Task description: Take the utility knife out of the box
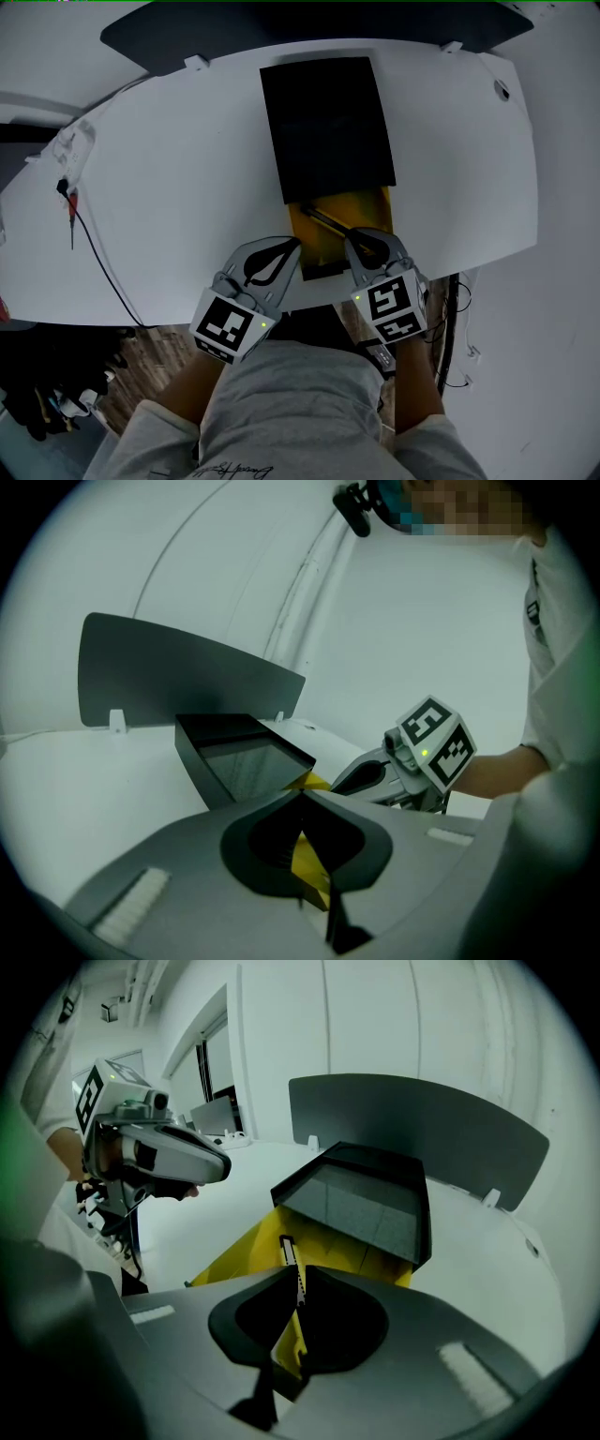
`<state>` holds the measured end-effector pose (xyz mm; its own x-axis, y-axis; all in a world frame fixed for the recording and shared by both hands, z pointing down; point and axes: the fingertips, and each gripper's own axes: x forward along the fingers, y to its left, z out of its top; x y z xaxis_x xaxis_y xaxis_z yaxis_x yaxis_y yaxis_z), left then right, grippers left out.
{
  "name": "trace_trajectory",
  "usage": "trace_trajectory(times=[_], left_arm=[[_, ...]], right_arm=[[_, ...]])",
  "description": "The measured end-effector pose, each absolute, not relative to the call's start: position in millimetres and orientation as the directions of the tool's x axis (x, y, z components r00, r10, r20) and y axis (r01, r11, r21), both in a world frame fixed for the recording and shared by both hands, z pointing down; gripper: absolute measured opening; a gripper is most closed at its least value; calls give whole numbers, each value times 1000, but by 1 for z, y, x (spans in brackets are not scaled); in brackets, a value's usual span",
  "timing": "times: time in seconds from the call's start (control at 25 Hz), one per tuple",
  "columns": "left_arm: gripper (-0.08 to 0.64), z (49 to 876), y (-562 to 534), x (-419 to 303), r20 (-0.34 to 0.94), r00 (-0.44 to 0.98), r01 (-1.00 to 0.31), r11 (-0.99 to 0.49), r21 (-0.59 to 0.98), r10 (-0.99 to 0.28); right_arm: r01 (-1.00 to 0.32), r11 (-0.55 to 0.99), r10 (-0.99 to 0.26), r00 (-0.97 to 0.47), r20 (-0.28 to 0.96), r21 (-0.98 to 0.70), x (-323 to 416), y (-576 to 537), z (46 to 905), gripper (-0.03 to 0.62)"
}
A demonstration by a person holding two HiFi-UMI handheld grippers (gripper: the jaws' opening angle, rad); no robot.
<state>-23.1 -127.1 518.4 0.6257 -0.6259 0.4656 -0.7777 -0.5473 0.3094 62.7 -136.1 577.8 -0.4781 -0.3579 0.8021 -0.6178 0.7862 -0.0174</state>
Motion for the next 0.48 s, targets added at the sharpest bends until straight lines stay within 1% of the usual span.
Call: trace_trajectory(times=[0.48], left_arm=[[2,536,-132,-29,485,627,-778,-521,350,-610]], right_arm=[[-491,871,-210,-333,919,21,62,-131,620,130]])
